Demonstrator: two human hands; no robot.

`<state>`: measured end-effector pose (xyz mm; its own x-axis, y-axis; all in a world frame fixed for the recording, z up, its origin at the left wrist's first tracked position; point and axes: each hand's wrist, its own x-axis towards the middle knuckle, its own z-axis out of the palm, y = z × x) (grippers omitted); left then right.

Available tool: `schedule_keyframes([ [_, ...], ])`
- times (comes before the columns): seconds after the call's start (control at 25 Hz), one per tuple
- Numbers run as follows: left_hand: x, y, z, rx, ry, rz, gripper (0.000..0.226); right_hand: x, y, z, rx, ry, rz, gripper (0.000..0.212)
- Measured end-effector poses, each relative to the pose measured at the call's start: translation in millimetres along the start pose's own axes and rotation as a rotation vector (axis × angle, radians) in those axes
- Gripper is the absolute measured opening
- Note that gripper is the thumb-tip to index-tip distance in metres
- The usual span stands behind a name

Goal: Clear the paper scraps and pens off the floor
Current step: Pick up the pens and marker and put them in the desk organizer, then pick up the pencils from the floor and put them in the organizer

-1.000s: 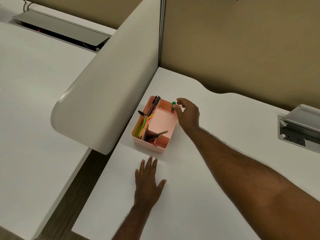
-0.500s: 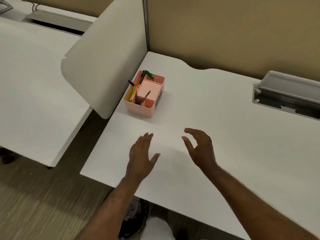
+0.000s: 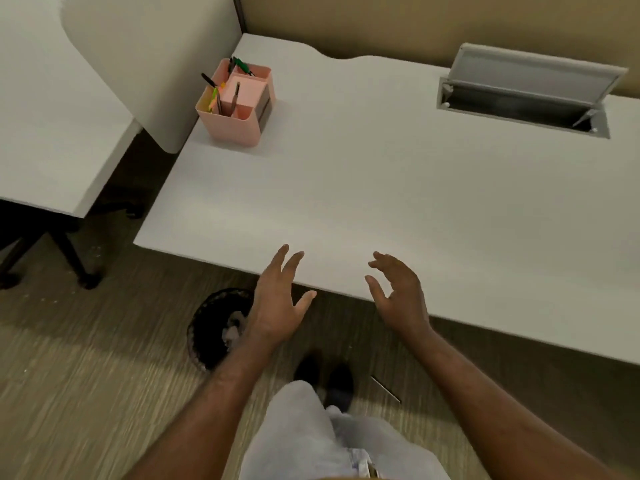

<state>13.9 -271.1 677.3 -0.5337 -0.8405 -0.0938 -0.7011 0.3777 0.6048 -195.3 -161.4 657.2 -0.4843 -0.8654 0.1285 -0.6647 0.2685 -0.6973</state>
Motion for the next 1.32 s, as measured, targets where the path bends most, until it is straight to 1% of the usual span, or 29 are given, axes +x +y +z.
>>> schedule_keyframes([
  [0.16,-56.4,5.2,21.2,0.024,-0.096,0.052,0.072,-77.6,9.4,-8.4,-0.082,-0.043,0.029,0.030],
  [0.32,-106.3,-9.7,56.6,0.046,-0.173,0.106,0.071,-154.2,27.6,1.5,-0.117,-0.013,0.132,0.028],
  [0.52,-155.6,-44.5,125.3,0.079,-0.286,0.180,0.066,-246.6,81.8,35.6,-0.144,0.037,0.300,0.028],
  [0.64,-172.0,-59.7,182.3,0.085,-0.365,0.229,0.063,-297.3,132.7,60.2,-0.128,0.087,0.394,0.026],
  [0.8,-168.0,-80.1,280.2,0.134,-0.470,0.293,0.062,-342.8,219.4,102.5,-0.096,0.075,0.470,0.028],
  [0.96,-156.9,-114.3,400.0,0.168,-0.553,0.295,0.060,-364.8,321.5,157.3,-0.077,0.061,0.504,0.031],
  [1.16,-148.1,-160.7,538.9,0.200,-0.601,0.331,0.051,-379.8,440.5,222.1,-0.090,0.071,0.504,0.028],
  [1.32,-143.1,-195.4,634.6,0.283,-0.640,0.346,0.049,-391.8,509.0,259.3,-0.110,0.050,0.515,0.026],
])
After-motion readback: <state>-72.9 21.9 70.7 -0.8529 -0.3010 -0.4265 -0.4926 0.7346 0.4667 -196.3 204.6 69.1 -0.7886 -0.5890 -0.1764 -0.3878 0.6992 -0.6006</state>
